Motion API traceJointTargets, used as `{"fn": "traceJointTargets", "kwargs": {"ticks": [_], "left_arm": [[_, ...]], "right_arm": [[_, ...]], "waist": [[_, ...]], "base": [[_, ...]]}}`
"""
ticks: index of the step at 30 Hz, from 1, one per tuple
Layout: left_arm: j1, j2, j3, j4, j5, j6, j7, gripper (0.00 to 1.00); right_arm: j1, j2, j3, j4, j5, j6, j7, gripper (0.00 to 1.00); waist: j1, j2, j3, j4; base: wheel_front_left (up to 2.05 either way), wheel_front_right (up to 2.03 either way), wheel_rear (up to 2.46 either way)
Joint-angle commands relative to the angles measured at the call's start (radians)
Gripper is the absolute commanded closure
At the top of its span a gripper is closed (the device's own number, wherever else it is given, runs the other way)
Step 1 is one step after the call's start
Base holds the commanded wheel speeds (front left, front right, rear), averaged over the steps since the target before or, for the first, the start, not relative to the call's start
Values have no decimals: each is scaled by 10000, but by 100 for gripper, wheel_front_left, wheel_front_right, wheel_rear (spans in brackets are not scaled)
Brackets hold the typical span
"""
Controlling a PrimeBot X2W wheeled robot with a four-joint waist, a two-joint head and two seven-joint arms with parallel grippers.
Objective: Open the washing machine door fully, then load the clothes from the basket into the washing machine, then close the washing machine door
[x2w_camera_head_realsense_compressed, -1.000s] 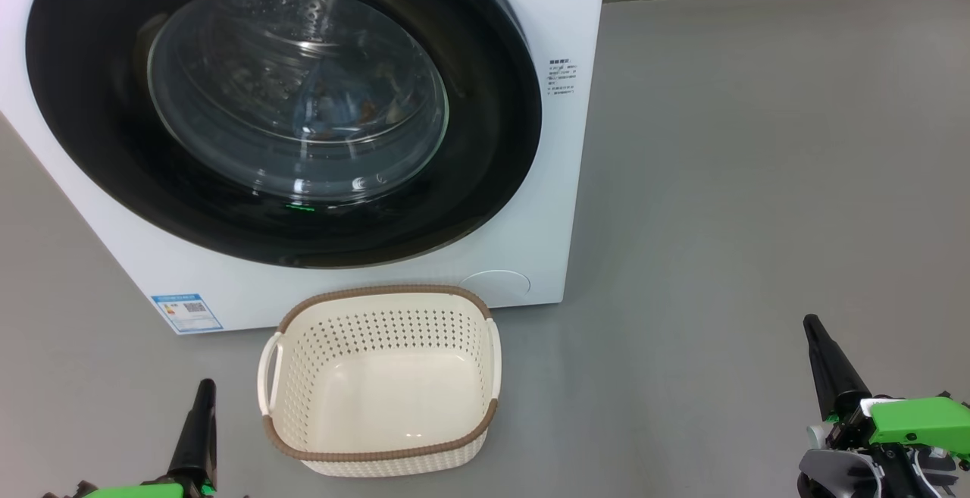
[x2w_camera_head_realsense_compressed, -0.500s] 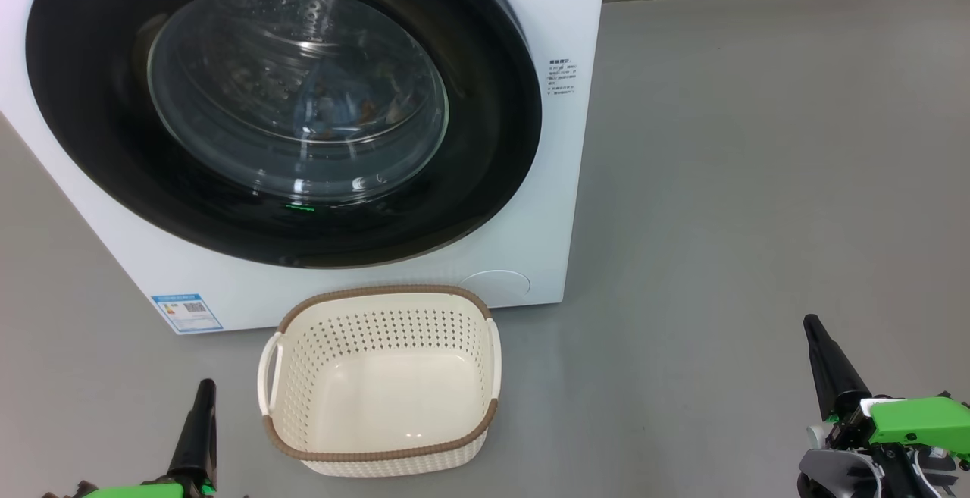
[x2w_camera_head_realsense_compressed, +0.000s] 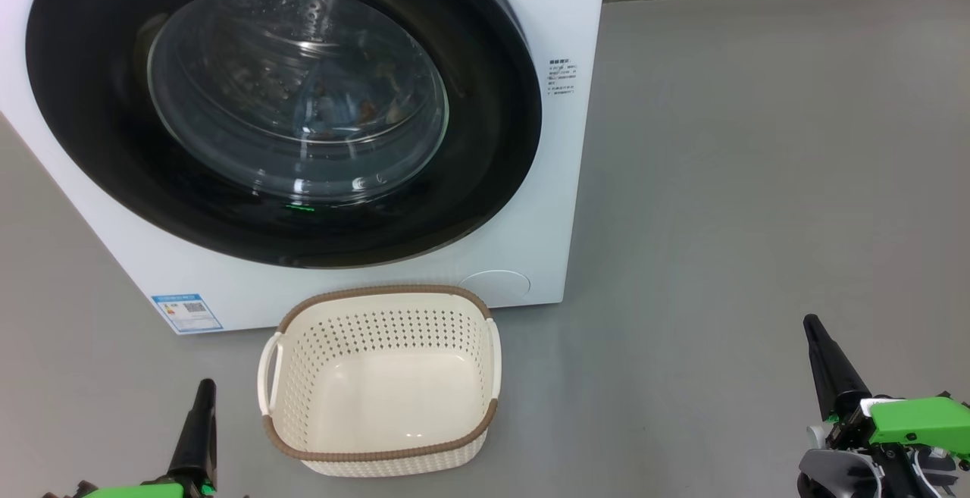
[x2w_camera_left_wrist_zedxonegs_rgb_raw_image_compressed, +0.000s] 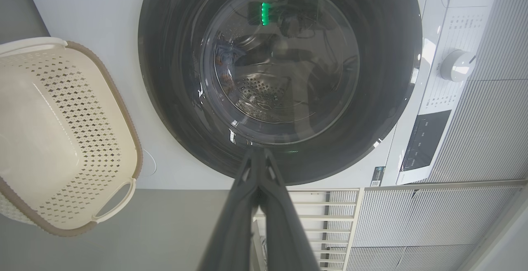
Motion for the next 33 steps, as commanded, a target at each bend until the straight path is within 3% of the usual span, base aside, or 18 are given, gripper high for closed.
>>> {"fn": "traceJointTargets", "kwargs": {"ticks": [1,33], "left_arm": [[-426,93,321,-313,-79,-23,62,100],[-426,93,320,-313,-80,-23,61,100]], "right_arm": [[-355,-82,175,-301,34,2,51,100],[-355,-82,175,-301,34,2,51,100]], "waist": [[0,-1,0,0],[0,-1,0,0]], "base": [[0,0,0],[0,0,0]]}}
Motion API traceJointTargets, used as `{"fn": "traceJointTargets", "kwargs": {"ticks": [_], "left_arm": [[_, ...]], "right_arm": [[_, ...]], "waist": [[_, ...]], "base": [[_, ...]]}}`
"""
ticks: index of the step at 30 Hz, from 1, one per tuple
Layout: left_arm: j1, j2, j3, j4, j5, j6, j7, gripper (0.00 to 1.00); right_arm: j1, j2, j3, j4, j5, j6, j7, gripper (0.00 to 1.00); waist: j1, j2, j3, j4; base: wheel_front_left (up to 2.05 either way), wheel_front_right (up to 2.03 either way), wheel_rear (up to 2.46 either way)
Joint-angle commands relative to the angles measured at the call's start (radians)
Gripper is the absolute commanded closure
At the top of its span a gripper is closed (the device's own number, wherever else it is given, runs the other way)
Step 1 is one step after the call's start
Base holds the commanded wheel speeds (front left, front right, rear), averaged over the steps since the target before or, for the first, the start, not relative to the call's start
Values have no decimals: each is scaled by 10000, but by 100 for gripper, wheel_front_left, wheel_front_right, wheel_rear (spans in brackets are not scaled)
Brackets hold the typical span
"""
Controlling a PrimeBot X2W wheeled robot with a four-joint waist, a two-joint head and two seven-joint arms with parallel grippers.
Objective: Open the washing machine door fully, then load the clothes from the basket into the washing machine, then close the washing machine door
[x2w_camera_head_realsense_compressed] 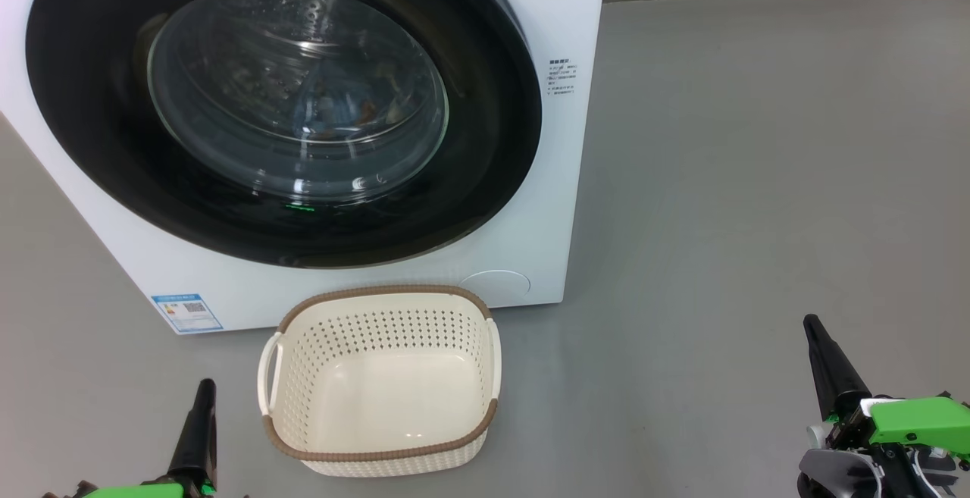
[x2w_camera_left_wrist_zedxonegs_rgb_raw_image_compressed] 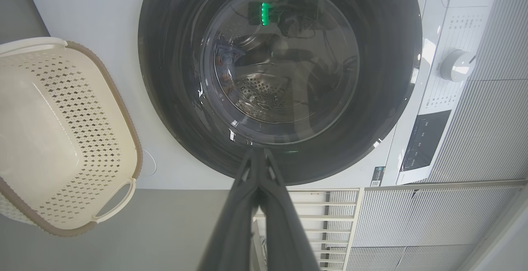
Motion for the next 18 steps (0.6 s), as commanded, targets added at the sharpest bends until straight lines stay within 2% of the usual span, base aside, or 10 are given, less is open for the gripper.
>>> {"fn": "traceJointTargets", "kwargs": {"ticks": [1,18], "left_arm": [[-426,93,320,-313,-80,-23,63,100],[-426,93,319,-313,-80,-23,63,100]], "right_arm": [[-355,-82,175,-301,32,2,51,100],[-355,-82,178,-301,35,2,49,100]], "waist": [[0,-1,0,0],[0,-1,0,0]], "base": [[0,0,0],[0,0,0]]}}
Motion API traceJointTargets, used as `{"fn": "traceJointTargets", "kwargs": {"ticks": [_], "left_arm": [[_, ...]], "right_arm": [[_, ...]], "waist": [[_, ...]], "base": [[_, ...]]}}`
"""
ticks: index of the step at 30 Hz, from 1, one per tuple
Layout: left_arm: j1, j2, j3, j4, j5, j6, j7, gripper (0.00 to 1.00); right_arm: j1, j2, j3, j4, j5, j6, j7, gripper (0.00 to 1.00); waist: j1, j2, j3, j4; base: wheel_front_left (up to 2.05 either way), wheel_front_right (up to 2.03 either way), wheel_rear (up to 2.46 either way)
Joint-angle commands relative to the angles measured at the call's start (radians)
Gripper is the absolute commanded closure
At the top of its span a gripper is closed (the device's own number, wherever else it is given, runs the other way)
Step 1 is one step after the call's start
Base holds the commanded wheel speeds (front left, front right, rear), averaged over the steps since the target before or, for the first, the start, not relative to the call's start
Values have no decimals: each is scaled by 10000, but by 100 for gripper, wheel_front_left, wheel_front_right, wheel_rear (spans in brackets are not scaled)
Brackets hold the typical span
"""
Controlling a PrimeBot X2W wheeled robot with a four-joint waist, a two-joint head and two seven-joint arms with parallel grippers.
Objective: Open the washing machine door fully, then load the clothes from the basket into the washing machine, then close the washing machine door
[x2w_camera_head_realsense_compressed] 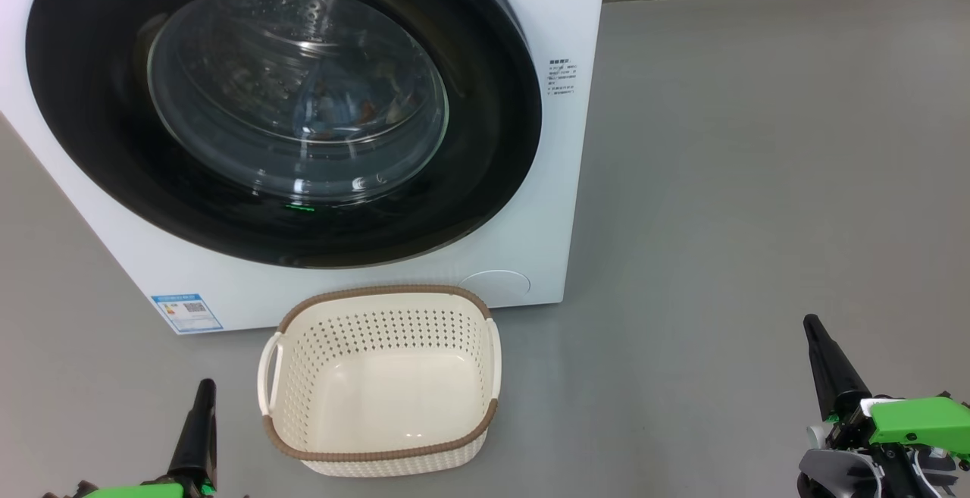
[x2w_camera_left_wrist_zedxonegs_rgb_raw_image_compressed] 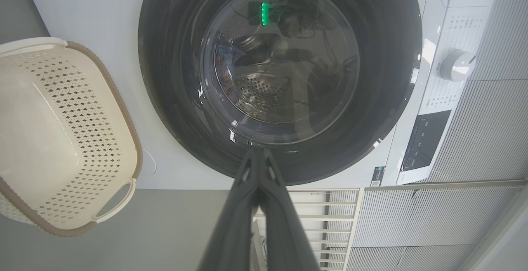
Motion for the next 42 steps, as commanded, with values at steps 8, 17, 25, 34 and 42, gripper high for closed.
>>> {"fn": "traceJointTargets", "kwargs": {"ticks": [8,17,25,34,42], "left_arm": [[-426,93,319,-313,-81,-23,63,100],[-426,93,319,-313,-81,-23,62,100],[-426,93,319,-313,-81,-23,62,100],[-426,93,319,-313,-81,-23,62,100],[-426,93,319,-313,-81,-23,62,100]], "right_arm": [[-355,-81,179,-301,30,2,47,100],[-354,-81,181,-301,31,2,46,100],[-354,-81,181,-301,32,2,46,100],[-354,-81,182,-301,33,2,45,100],[-354,-81,183,-301,33,2,45,100]], "waist": [[0,-1,0,0],[0,-1,0,0],[0,-1,0,0],[0,-1,0,0],[0,-1,0,0]], "base": [[0,0,0],[0,0,0],[0,0,0],[0,0,0],[0,0,0]]}}
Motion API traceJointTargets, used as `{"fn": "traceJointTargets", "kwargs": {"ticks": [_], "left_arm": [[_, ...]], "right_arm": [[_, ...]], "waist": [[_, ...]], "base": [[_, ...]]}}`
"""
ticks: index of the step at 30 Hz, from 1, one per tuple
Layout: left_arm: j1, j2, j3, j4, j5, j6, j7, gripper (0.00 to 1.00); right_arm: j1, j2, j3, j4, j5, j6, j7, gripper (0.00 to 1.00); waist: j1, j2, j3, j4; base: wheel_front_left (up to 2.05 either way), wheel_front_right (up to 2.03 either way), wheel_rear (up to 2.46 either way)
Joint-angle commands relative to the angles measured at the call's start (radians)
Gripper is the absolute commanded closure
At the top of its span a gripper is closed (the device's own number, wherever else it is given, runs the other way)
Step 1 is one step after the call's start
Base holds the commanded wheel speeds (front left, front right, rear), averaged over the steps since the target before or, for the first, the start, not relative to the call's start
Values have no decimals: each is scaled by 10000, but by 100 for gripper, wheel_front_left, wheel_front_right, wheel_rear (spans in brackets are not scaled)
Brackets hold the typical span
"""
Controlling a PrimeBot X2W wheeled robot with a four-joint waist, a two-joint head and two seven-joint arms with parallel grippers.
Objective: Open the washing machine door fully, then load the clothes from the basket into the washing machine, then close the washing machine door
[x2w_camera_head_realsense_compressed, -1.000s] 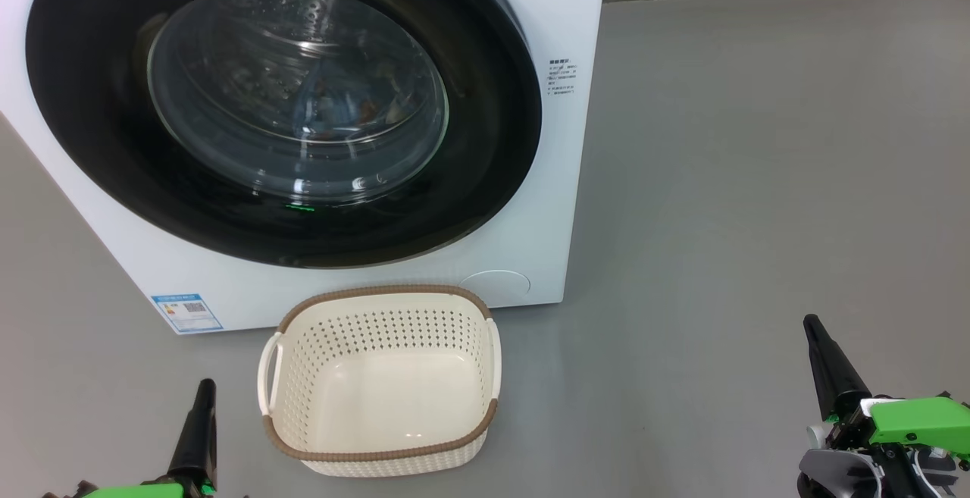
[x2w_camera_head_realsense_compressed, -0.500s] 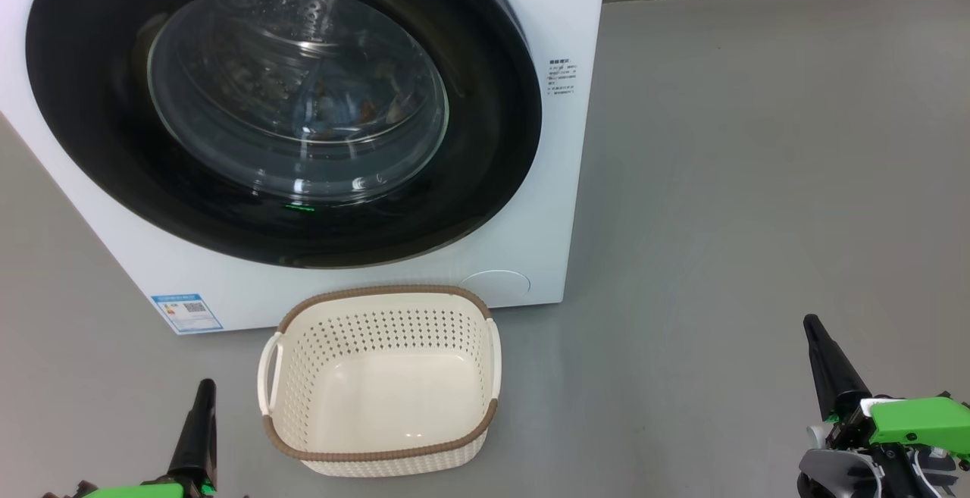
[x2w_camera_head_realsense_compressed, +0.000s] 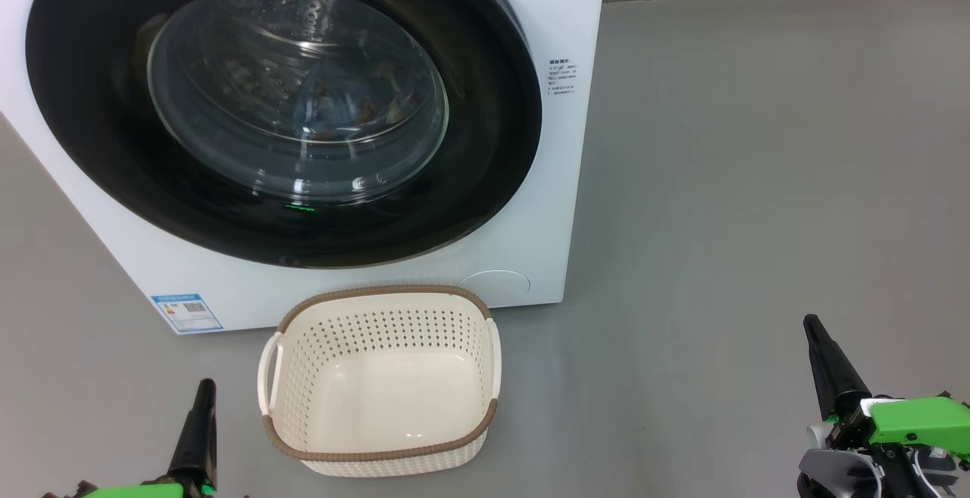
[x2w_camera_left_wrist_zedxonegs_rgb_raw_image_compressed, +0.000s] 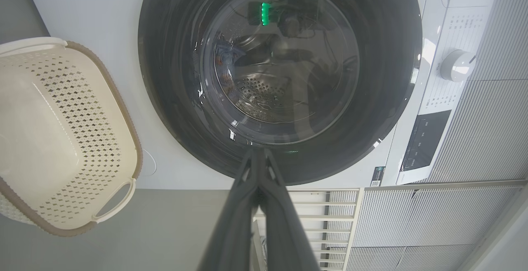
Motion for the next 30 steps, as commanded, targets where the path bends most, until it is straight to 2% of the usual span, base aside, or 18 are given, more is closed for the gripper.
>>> {"fn": "traceJointTargets", "kwargs": {"ticks": [1,30], "left_arm": [[-425,93,319,-313,-81,-23,62,100],[-425,93,318,-313,-81,-23,62,100]], "right_arm": [[-354,-81,183,-301,33,2,45,100],[-354,-81,185,-301,34,2,43,100]], "waist": [[0,0,0,0],[0,0,0,0]], "base": [[0,0,0],[0,0,0]]}}
